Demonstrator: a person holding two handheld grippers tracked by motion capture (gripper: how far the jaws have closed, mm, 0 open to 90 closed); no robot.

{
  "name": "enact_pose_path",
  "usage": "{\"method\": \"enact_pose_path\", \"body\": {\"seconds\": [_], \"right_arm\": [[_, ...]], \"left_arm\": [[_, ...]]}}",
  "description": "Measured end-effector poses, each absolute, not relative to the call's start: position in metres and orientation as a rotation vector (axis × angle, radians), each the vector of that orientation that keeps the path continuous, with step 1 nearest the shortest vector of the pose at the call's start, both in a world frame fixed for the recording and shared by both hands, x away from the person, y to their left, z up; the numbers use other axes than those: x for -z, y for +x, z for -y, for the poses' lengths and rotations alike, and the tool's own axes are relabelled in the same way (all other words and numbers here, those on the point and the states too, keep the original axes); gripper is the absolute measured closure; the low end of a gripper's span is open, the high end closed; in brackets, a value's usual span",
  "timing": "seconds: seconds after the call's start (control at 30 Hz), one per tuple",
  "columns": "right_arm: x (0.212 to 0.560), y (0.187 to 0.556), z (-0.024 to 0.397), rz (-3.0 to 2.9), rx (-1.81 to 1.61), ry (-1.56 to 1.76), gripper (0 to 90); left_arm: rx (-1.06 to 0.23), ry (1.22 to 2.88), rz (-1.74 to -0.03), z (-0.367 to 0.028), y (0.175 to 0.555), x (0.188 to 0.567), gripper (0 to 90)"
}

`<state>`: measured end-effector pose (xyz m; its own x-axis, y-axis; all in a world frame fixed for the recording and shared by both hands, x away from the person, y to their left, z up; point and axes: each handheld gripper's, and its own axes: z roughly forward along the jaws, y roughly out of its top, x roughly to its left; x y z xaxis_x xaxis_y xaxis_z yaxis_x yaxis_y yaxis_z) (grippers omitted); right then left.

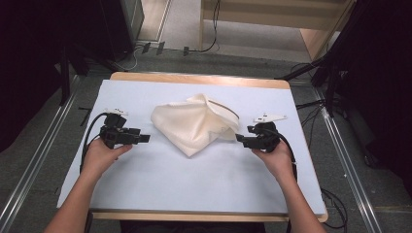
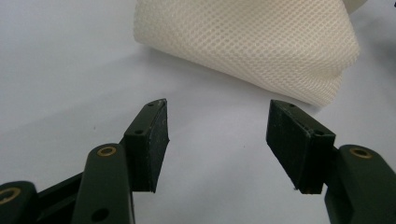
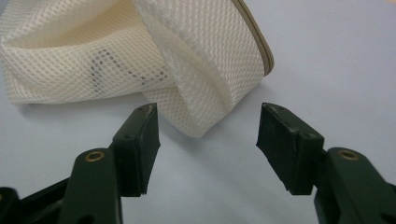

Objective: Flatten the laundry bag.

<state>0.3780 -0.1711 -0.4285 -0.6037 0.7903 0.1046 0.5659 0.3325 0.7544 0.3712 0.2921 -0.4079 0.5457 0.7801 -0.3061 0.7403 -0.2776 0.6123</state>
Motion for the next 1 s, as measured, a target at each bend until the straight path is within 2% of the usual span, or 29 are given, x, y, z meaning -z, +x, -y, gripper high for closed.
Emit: {"method": "enact_pose_path", "body": {"seconds": [0.3, 0.5, 0.67, 0.8, 0.9, 0.93, 1.0], "right_arm": [[0.418, 0.383, 0.165, -2.328, -1.119, 1.183, 40.8], [0.408, 0.39, 0.161, -2.32, -1.14, 1.192, 41.2], [0.401, 0.391, 0.159, -2.302, -1.153, 1.183, 40.4], [0.4, 0.39, 0.154, -2.311, -1.15, 1.167, 39.7], [0.399, 0.39, 0.149, -2.319, -1.151, 1.158, 39.9], [0.397, 0.392, 0.143, -2.334, -1.155, 1.132, 43.5], [0.395, 0.394, 0.138, -2.333, -1.154, 1.113, 43.9]], "left_arm": [[-0.13, 2.067, -1.155, -0.279, 0.387, 0.387, 37.6], [-0.169, 2.019, -1.132, -0.278, 0.403, 0.374, 36.8], [-0.168, 2.035, -1.107, -0.269, 0.414, 0.367, 38.0], [-0.198, 2.077, -1.055, -0.255, 0.421, 0.364, 32.9], [-0.194, 2.079, -1.043, -0.25, 0.425, 0.364, 32.3], [-0.201, 2.085, -1.038, -0.246, 0.428, 0.364, 31.5], [-0.193, 2.081, -1.034, -0.242, 0.432, 0.365, 31.5]]}}
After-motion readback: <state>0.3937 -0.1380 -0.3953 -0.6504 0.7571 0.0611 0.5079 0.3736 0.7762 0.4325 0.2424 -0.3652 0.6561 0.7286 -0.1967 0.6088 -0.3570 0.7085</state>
